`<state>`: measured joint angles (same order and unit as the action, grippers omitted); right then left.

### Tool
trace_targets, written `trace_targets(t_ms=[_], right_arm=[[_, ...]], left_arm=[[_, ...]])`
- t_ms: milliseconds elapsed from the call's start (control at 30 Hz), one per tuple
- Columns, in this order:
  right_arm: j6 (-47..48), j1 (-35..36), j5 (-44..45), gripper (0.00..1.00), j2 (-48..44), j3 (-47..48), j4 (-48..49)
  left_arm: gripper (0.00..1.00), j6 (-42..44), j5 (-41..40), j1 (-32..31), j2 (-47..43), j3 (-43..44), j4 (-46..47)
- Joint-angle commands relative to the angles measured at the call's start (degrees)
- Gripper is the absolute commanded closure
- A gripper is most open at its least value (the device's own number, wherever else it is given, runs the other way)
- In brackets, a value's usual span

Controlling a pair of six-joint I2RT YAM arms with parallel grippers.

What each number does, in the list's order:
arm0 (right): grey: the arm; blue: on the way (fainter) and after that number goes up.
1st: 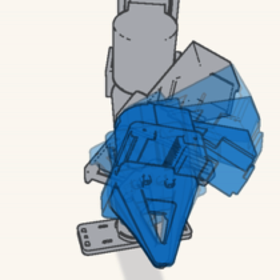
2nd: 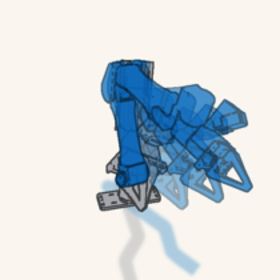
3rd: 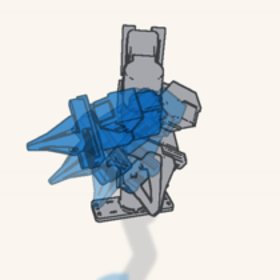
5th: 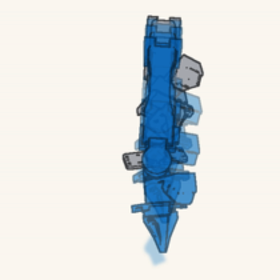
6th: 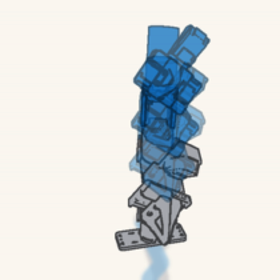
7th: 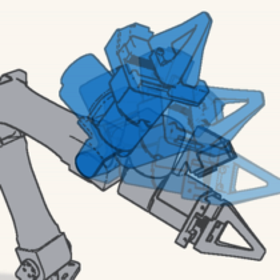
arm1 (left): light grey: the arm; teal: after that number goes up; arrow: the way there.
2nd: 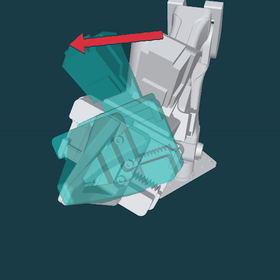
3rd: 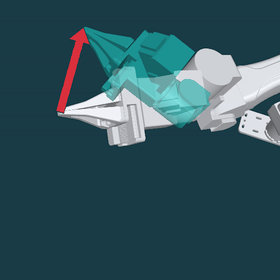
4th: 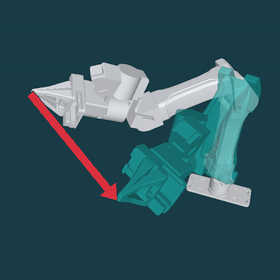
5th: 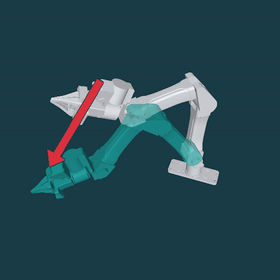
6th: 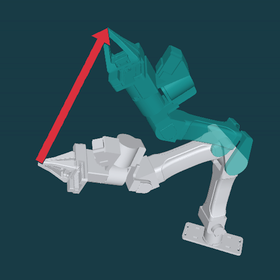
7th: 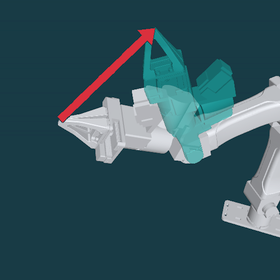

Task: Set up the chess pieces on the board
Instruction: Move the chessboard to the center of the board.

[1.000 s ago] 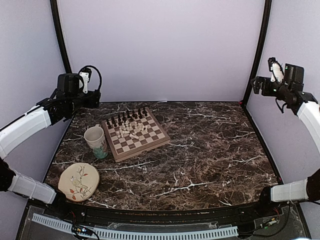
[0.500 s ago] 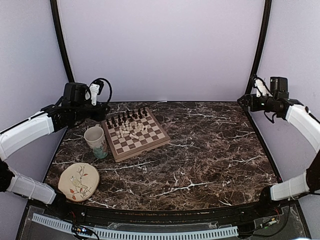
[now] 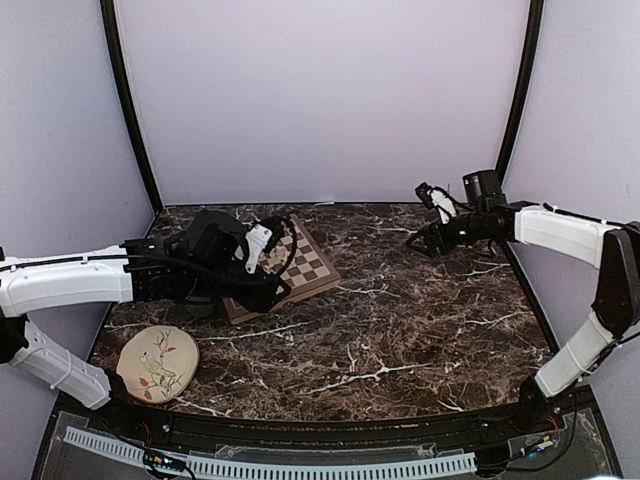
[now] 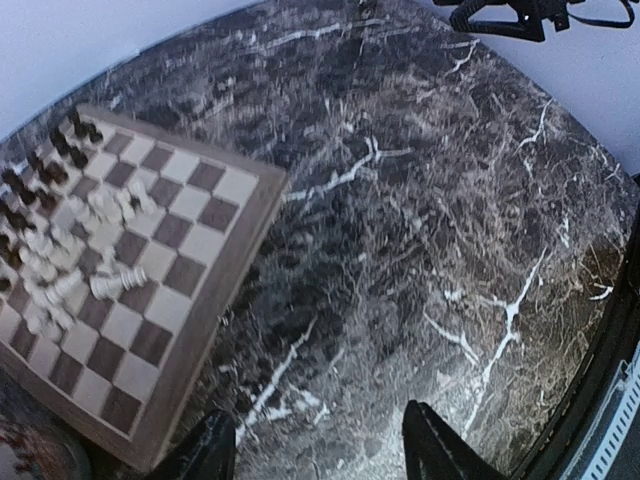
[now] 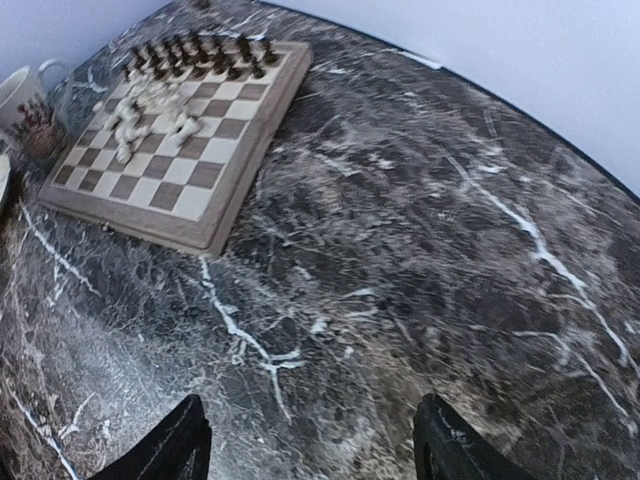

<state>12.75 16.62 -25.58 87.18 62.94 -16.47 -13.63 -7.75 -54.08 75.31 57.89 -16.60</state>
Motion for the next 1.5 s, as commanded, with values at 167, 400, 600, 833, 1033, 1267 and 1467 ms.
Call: trace_targets(t_ms=[167, 400, 600, 833, 1033, 1267, 1467], right_arm=[[-0.02, 8.41, -4.77, 0.43, 15.47, 10.12, 1.14], [-4.10, 10.60, -5.66, 0.49, 26.54, 19.63, -0.85], [-6.44, 11.37, -5.76, 0.49, 33.18, 26.64, -1.96], [-8.62, 11.76, -6.15, 0.49, 39.13, 32.40, -3.48], [-10.37, 12.09, -7.52, 0.49, 43.81, 37.11, -5.63], [-12.82, 12.71, -9.40, 0.50, 47.62, 40.84, -5.88], [-14.35, 13.32, -10.12, 0.50, 49.78, 43.46, -5.20]], left_arm=[[0.42, -33.36, -7.88, -2.22, -0.22, -12.22, -0.40], [0.37, -47.87, -16.88, -2.33, 6.58, -10.18, -6.24], [0.33, -52.77, -19.51, -2.11, 10.78, -10.01, -2.75], [0.36, -58.92, -21.82, -0.42, 12.48, -9.83, -4.00], [0.40, -58.89, -22.22, 2.49, 11.90, -10.66, -4.03], [0.40, -56.37, -22.13, 5.26, 13.21, -10.82, -0.86], [0.43, -57.49, -22.61, 6.25, 14.87, -10.16, -0.27]])
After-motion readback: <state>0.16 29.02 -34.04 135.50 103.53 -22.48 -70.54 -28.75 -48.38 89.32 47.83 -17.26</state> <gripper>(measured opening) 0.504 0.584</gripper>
